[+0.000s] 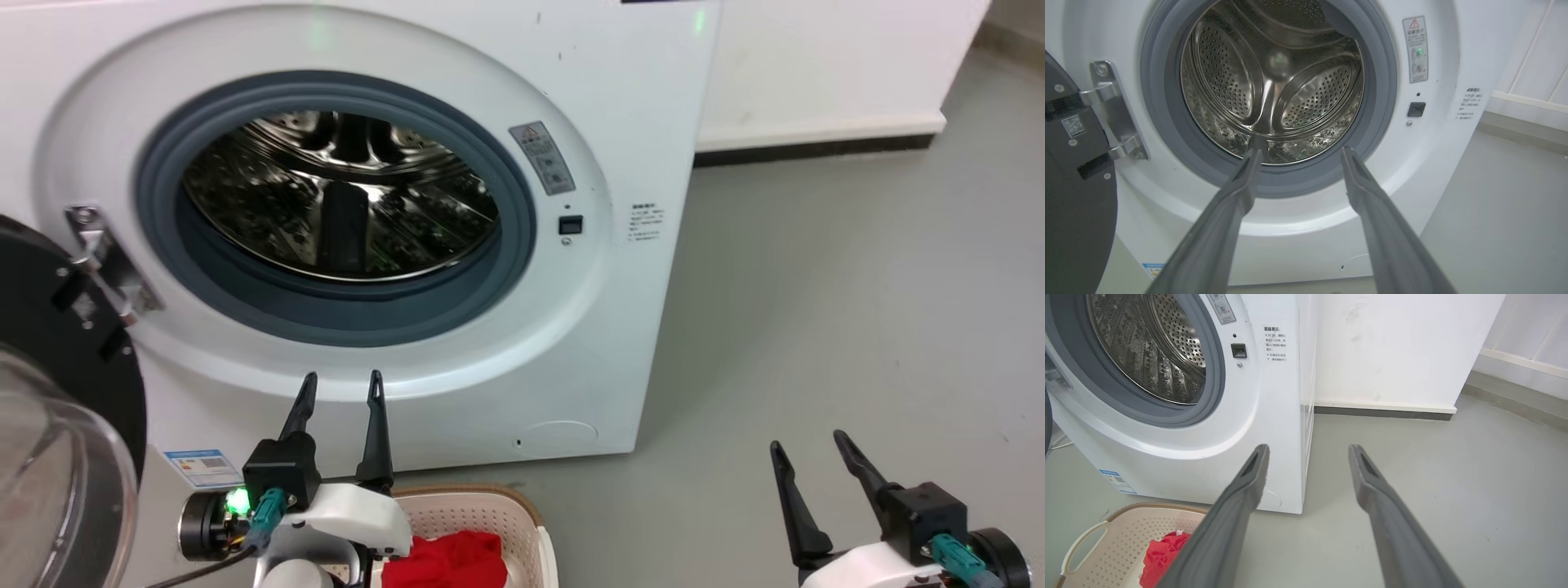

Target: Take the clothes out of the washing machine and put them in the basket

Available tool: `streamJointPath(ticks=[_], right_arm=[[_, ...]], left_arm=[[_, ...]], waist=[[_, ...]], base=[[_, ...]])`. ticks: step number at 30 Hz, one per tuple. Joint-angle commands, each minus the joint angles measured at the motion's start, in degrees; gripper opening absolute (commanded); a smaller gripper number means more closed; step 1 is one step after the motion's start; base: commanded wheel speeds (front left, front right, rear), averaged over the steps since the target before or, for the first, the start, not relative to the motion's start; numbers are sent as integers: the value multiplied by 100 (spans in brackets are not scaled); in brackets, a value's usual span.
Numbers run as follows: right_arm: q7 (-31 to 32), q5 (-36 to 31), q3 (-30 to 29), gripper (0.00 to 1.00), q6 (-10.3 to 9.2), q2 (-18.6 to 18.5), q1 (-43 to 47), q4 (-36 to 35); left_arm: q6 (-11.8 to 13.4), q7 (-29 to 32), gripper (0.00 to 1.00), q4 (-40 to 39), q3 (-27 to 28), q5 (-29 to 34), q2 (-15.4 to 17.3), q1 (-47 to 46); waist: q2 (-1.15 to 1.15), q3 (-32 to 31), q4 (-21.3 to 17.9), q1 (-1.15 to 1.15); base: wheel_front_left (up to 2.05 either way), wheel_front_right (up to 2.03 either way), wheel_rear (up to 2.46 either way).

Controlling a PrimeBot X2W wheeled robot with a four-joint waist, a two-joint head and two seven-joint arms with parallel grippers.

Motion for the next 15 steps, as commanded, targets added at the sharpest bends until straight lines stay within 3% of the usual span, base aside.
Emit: streamJointPath(ticks=[1,8,15], right_arm=[[16,-27,-45,100,-4,-3,95,-149],[43,-69,-249,100,-4,-4,298,-554],[92,-53,-367,100,-4,-4,438,-714]], left_arm=[[18,-14,100,-274,-27,117,51,143],[-30,-14,100,-987,-106,294,128,647],[92,-2,100,-1142,-111,331,190,1121]], waist=[[0,-171,172,2],[0,-327,297,2],[0,-418,356,2]], base=[[0,0,0],[0,0,0],[0,0,0]])
